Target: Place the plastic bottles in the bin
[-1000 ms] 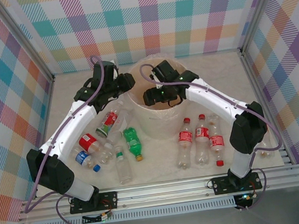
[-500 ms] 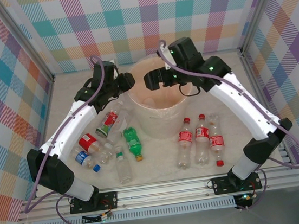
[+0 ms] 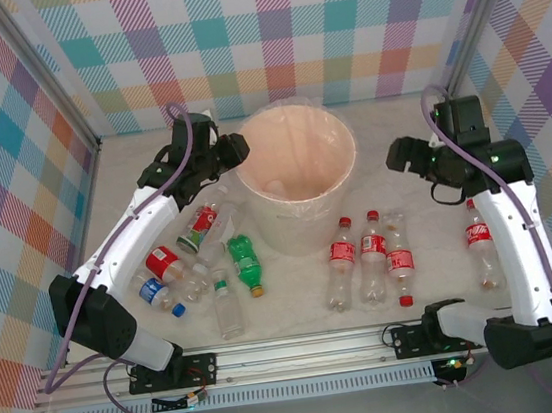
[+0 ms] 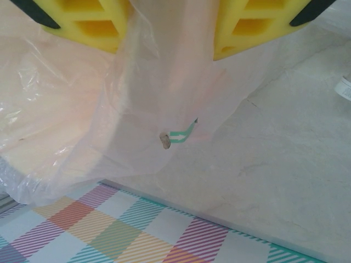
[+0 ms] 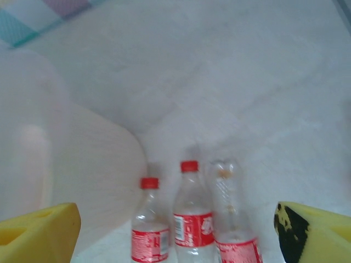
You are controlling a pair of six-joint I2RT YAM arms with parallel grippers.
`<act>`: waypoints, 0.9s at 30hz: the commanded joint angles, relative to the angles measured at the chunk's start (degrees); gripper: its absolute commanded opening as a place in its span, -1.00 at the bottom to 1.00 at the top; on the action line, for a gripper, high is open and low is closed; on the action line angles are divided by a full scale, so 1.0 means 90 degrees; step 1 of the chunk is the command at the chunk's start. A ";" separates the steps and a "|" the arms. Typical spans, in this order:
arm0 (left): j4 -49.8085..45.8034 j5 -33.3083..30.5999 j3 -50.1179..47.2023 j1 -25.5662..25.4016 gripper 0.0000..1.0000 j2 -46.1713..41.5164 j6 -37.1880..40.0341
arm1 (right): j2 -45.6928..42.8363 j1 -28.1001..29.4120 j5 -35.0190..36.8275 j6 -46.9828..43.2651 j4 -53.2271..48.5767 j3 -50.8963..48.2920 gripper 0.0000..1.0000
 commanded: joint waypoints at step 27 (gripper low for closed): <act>-0.0307 0.0020 -0.0183 0.0118 -0.34 0.0314 0.0101 | 0.2348 -0.0560 -0.0658 0.0310 0.1836 -0.3529 0.58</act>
